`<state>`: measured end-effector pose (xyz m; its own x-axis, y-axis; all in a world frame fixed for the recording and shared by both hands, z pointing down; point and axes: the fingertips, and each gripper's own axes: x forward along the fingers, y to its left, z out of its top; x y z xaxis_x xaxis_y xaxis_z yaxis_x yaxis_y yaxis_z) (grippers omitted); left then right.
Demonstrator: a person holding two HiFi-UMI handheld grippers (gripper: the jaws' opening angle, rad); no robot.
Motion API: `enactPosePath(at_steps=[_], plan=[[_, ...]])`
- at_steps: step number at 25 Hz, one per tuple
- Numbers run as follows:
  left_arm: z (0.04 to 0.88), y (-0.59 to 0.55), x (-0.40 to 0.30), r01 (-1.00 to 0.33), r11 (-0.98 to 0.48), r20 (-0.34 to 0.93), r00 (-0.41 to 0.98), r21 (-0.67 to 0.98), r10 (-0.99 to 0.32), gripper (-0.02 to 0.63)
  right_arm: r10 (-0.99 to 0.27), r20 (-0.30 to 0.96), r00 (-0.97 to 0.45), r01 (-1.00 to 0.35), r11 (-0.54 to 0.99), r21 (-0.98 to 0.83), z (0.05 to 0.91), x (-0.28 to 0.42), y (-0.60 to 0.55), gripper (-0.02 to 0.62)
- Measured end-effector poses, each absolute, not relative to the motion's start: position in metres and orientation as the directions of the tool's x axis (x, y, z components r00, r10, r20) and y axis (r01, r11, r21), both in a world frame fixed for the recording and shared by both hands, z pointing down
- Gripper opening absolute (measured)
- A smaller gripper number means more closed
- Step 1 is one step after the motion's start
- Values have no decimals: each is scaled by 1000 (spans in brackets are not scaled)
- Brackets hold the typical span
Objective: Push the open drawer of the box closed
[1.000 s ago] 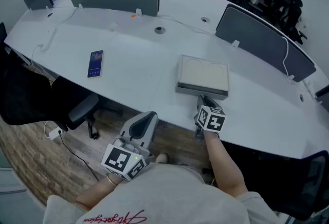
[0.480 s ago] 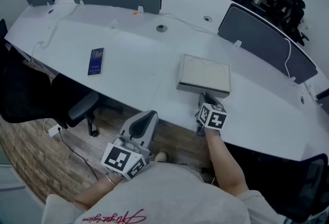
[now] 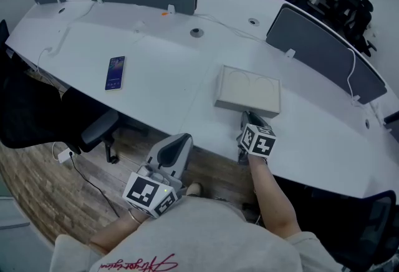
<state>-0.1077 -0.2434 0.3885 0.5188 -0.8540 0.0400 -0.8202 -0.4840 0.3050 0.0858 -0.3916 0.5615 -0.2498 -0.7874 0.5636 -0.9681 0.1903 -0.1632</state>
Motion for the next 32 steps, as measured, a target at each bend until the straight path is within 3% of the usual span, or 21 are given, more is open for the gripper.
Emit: enactPosePath(at_steps=[18, 32], plan=[[392, -244, -104, -814, -492, 47, 530, 308, -847, 18, -828, 517, -217, -976, 167, -143, 553, 84, -381, 78], [381, -198, -60, -762, -574, 16, 606, 300, -795, 18, -905, 314, -287, -957, 259, -129, 465, 81, -278, 78]])
